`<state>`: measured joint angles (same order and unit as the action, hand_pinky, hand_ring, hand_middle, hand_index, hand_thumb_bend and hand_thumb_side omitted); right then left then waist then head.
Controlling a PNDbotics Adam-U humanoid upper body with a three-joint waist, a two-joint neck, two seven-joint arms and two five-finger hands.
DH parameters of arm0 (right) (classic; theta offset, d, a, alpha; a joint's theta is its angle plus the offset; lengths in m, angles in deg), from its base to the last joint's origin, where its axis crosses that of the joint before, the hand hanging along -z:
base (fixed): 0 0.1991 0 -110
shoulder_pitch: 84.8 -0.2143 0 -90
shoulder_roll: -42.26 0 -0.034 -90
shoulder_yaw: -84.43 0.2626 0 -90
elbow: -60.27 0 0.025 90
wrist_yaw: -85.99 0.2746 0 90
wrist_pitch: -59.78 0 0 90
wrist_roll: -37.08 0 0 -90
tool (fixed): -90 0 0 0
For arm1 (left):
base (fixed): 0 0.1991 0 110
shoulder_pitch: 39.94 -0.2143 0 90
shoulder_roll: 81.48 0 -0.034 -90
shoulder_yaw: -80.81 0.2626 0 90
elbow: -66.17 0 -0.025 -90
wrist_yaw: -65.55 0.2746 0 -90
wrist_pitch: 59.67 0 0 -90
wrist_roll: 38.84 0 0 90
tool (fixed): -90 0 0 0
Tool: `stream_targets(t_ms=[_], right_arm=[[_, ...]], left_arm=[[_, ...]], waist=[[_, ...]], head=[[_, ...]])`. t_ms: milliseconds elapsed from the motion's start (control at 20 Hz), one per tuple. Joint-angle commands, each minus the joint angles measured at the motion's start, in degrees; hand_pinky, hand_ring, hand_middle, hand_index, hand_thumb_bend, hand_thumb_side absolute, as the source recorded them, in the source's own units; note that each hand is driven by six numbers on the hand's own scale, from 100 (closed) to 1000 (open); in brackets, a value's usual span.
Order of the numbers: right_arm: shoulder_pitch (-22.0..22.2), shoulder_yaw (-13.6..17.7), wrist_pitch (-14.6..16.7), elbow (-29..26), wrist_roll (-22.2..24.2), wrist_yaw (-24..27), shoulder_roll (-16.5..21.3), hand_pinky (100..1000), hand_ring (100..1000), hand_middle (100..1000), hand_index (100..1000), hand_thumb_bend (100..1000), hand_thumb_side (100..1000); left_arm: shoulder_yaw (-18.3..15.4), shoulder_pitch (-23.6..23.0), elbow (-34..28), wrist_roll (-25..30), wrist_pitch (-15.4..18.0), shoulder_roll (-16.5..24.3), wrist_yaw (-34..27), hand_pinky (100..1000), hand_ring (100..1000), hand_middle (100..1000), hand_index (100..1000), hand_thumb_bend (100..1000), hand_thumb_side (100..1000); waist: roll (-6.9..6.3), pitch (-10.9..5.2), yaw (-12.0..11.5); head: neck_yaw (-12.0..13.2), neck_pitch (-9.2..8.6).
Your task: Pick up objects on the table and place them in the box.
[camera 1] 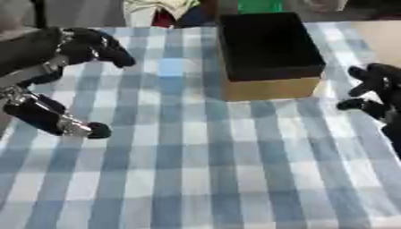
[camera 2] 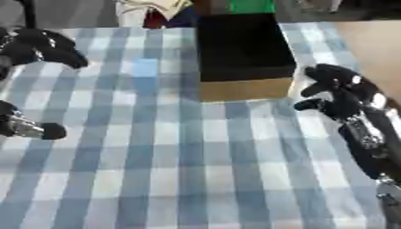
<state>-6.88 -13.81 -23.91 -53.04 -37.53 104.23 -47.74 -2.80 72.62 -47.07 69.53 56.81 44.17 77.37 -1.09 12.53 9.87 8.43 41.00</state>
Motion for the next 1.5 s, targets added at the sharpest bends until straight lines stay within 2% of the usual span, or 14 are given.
stream_targets(t_ms=[50,400,900,1100,1150,1350,1500], right_arm=[[-0.3,-0.1,0.2,-1.3,0.3,0.0,1.2,705,1000,633,884,100,572],[-0.1,-0.4,0.0,-1.3,0.7,0.1,1.3,705,1000,633,884,100,574],[0.1,-1.1,-0.3,-1.3,1.4,0.4,1.1,705,1000,633,884,100,577],[0.1,-1.1,-0.3,-1.3,1.5,0.3,1.1,705,1000,633,884,100,578],[0.1,-1.2,-0.4,-1.3,1.6,0.4,1.1,705,1000,633,885,100,579],[0.0,-1.7,-0.5,-1.3,2.0,0.4,0.9,705,1000,633,885,100,581],[-0.1,-1.8,-0.6,-1.3,2.2,0.5,0.9,705,1000,633,885,100,582]], left_arm=[[0.5,2.9,1.4,1.2,-0.4,2.4,-2.4,890,716,753,897,600,132],[3.0,11.4,10.3,4.9,-1.2,-0.2,-4.3,899,715,753,896,586,131],[5.8,23.4,29.8,9.4,-1.3,-9.0,-0.6,929,712,751,892,528,120],[5.9,24.9,33.6,9.5,0.1,-10.4,0.9,929,712,751,892,528,121],[5.7,25.1,34.2,9.7,0.1,-10.8,1.3,938,711,750,890,521,158],[5.5,27.7,39.3,11.0,-2.1,-14.5,4.3,943,710,750,890,521,183],[5.5,29.2,43.6,10.4,-1.1,-16.4,7.0,941,710,750,890,539,193]], waist=[[-0.05,-1.02,0.2],[-0.15,-1.38,0.4],[-0.03,-1.74,1.2],[-0.02,-1.78,1.2],[-0.04,-1.76,1.4],[-0.06,-1.75,2.1],[-0.06,-1.76,2.5]], head=[[0.4,-0.09],[0.4,-0.10],[0.8,-0.43],[0.7,-0.45],[0.6,-0.75],[0.3,-1.42],[0.2,-1.63]])
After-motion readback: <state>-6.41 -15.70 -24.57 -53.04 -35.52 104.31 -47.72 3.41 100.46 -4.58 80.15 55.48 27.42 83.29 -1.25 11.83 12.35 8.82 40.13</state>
